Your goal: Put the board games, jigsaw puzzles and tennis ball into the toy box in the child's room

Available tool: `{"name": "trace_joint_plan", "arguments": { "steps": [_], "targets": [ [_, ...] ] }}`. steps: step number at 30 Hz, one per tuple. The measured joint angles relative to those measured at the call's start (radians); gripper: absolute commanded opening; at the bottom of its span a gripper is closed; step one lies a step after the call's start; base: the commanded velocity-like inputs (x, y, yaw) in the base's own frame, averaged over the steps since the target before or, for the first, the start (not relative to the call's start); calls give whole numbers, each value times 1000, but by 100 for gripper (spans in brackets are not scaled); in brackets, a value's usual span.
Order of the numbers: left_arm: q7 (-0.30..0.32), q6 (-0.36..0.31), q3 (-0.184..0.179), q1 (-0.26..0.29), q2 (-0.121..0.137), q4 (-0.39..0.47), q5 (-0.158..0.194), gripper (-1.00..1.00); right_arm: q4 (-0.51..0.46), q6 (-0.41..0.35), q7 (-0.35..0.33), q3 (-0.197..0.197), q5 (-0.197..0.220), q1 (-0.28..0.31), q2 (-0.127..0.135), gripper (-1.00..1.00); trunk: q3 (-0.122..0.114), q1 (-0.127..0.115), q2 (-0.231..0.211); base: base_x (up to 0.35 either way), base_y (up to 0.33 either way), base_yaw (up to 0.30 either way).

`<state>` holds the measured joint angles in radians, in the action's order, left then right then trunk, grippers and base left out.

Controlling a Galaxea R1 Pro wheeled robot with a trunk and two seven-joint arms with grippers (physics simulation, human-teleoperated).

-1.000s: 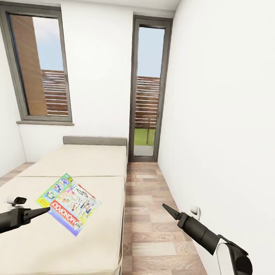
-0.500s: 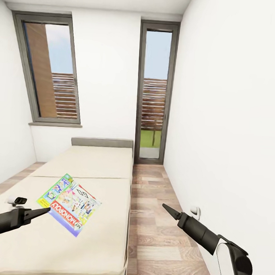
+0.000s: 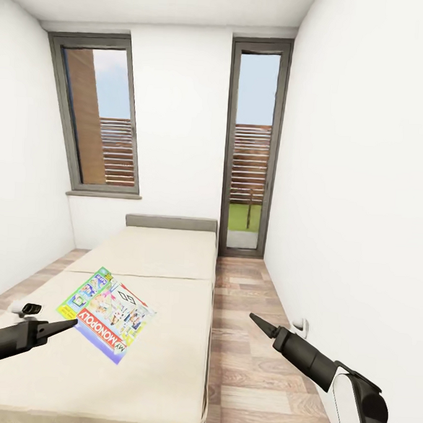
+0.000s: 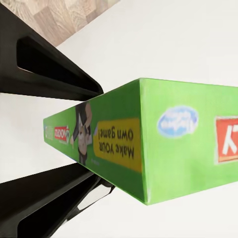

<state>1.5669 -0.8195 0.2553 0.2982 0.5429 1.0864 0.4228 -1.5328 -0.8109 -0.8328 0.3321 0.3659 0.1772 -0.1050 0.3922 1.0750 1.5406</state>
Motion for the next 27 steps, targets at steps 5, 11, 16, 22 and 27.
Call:
{"name": "trace_joint_plan", "arguments": {
  "steps": [5, 11, 16, 22, 27],
  "targets": [
    [0, 0, 0, 0, -1, 0, 0, -100, 0, 0, 0, 0, 0, 0, 0, 100, -21, -19, -35, 0, 0, 235],
    [0, 0, 0, 0, -1, 0, 0, -100, -1, 0, 0, 0, 0, 0, 0, 100, -45, -42, -77, 0, 0, 236],
    [0, 0, 0, 0, -1, -1, 0, -100, 0, 0, 2, 0, -1, 0, 0, 100, -66, -61, -112, 0, 0, 236],
    [0, 0, 0, 1, -1, -1, 0, -100, 0, 0, 3, 0, -1, 0, 0, 100, -91, -84, -154, -6, 0, 236],
    [0, 0, 0, 0, -2, -1, 0, -100, 0, 0, 4, 0, -1, 0, 0, 100, -111, -103, -189, -46, 0, 236]
  ]
}}
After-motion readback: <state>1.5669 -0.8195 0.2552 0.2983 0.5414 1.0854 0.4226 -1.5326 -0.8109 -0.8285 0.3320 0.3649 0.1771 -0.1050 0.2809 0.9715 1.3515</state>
